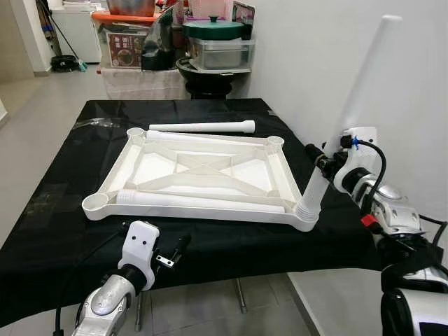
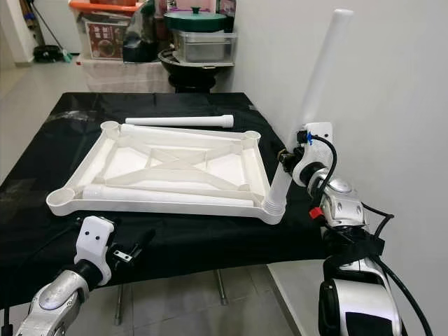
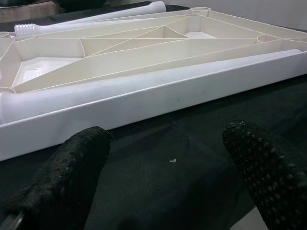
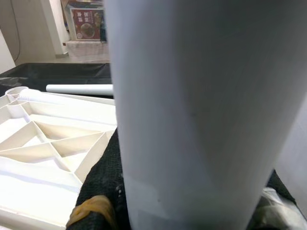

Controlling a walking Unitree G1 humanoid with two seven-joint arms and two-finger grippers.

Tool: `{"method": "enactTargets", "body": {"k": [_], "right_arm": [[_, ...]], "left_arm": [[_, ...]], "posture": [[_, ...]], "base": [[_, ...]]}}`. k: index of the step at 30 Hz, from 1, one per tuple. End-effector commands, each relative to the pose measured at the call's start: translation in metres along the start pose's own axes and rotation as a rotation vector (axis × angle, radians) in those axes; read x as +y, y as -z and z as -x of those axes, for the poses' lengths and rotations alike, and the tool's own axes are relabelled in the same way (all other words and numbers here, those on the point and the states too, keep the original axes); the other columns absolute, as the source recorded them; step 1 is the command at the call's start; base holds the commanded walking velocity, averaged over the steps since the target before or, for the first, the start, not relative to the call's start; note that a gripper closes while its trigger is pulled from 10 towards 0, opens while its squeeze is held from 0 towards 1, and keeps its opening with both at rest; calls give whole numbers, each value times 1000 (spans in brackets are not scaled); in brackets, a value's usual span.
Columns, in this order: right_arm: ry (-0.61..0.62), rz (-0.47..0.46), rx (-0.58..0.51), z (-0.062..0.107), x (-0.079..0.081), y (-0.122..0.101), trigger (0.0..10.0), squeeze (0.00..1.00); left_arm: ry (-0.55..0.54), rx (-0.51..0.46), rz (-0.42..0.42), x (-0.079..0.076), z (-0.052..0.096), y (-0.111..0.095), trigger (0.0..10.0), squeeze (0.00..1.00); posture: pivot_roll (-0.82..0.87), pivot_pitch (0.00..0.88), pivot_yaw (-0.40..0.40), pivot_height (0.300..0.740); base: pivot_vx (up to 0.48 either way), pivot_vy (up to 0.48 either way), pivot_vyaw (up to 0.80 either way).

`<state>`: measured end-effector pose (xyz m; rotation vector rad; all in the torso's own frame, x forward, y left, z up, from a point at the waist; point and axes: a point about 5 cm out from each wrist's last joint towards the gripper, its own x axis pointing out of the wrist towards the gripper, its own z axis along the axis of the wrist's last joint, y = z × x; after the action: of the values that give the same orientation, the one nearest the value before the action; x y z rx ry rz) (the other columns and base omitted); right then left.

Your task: Building children table

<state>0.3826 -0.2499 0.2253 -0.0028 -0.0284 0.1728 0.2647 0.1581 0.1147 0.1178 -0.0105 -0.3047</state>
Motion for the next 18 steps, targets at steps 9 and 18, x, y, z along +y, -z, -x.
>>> {"method": "enactTargets", "body": {"k": [9, 18], "right_arm": [[506, -43, 65, -9, 35, 26, 0, 0], [497, -98, 138, -23, 82, 46, 0, 0]], "left_arm": [[12, 4, -10, -4, -2, 1, 10000, 0], [-9, 10, -13, -1, -2, 1, 10000, 0]], "posture": [[54, 0, -53, 740], [55, 0, -69, 740]], "base": [[0, 0, 0], [0, 0, 0]]}}
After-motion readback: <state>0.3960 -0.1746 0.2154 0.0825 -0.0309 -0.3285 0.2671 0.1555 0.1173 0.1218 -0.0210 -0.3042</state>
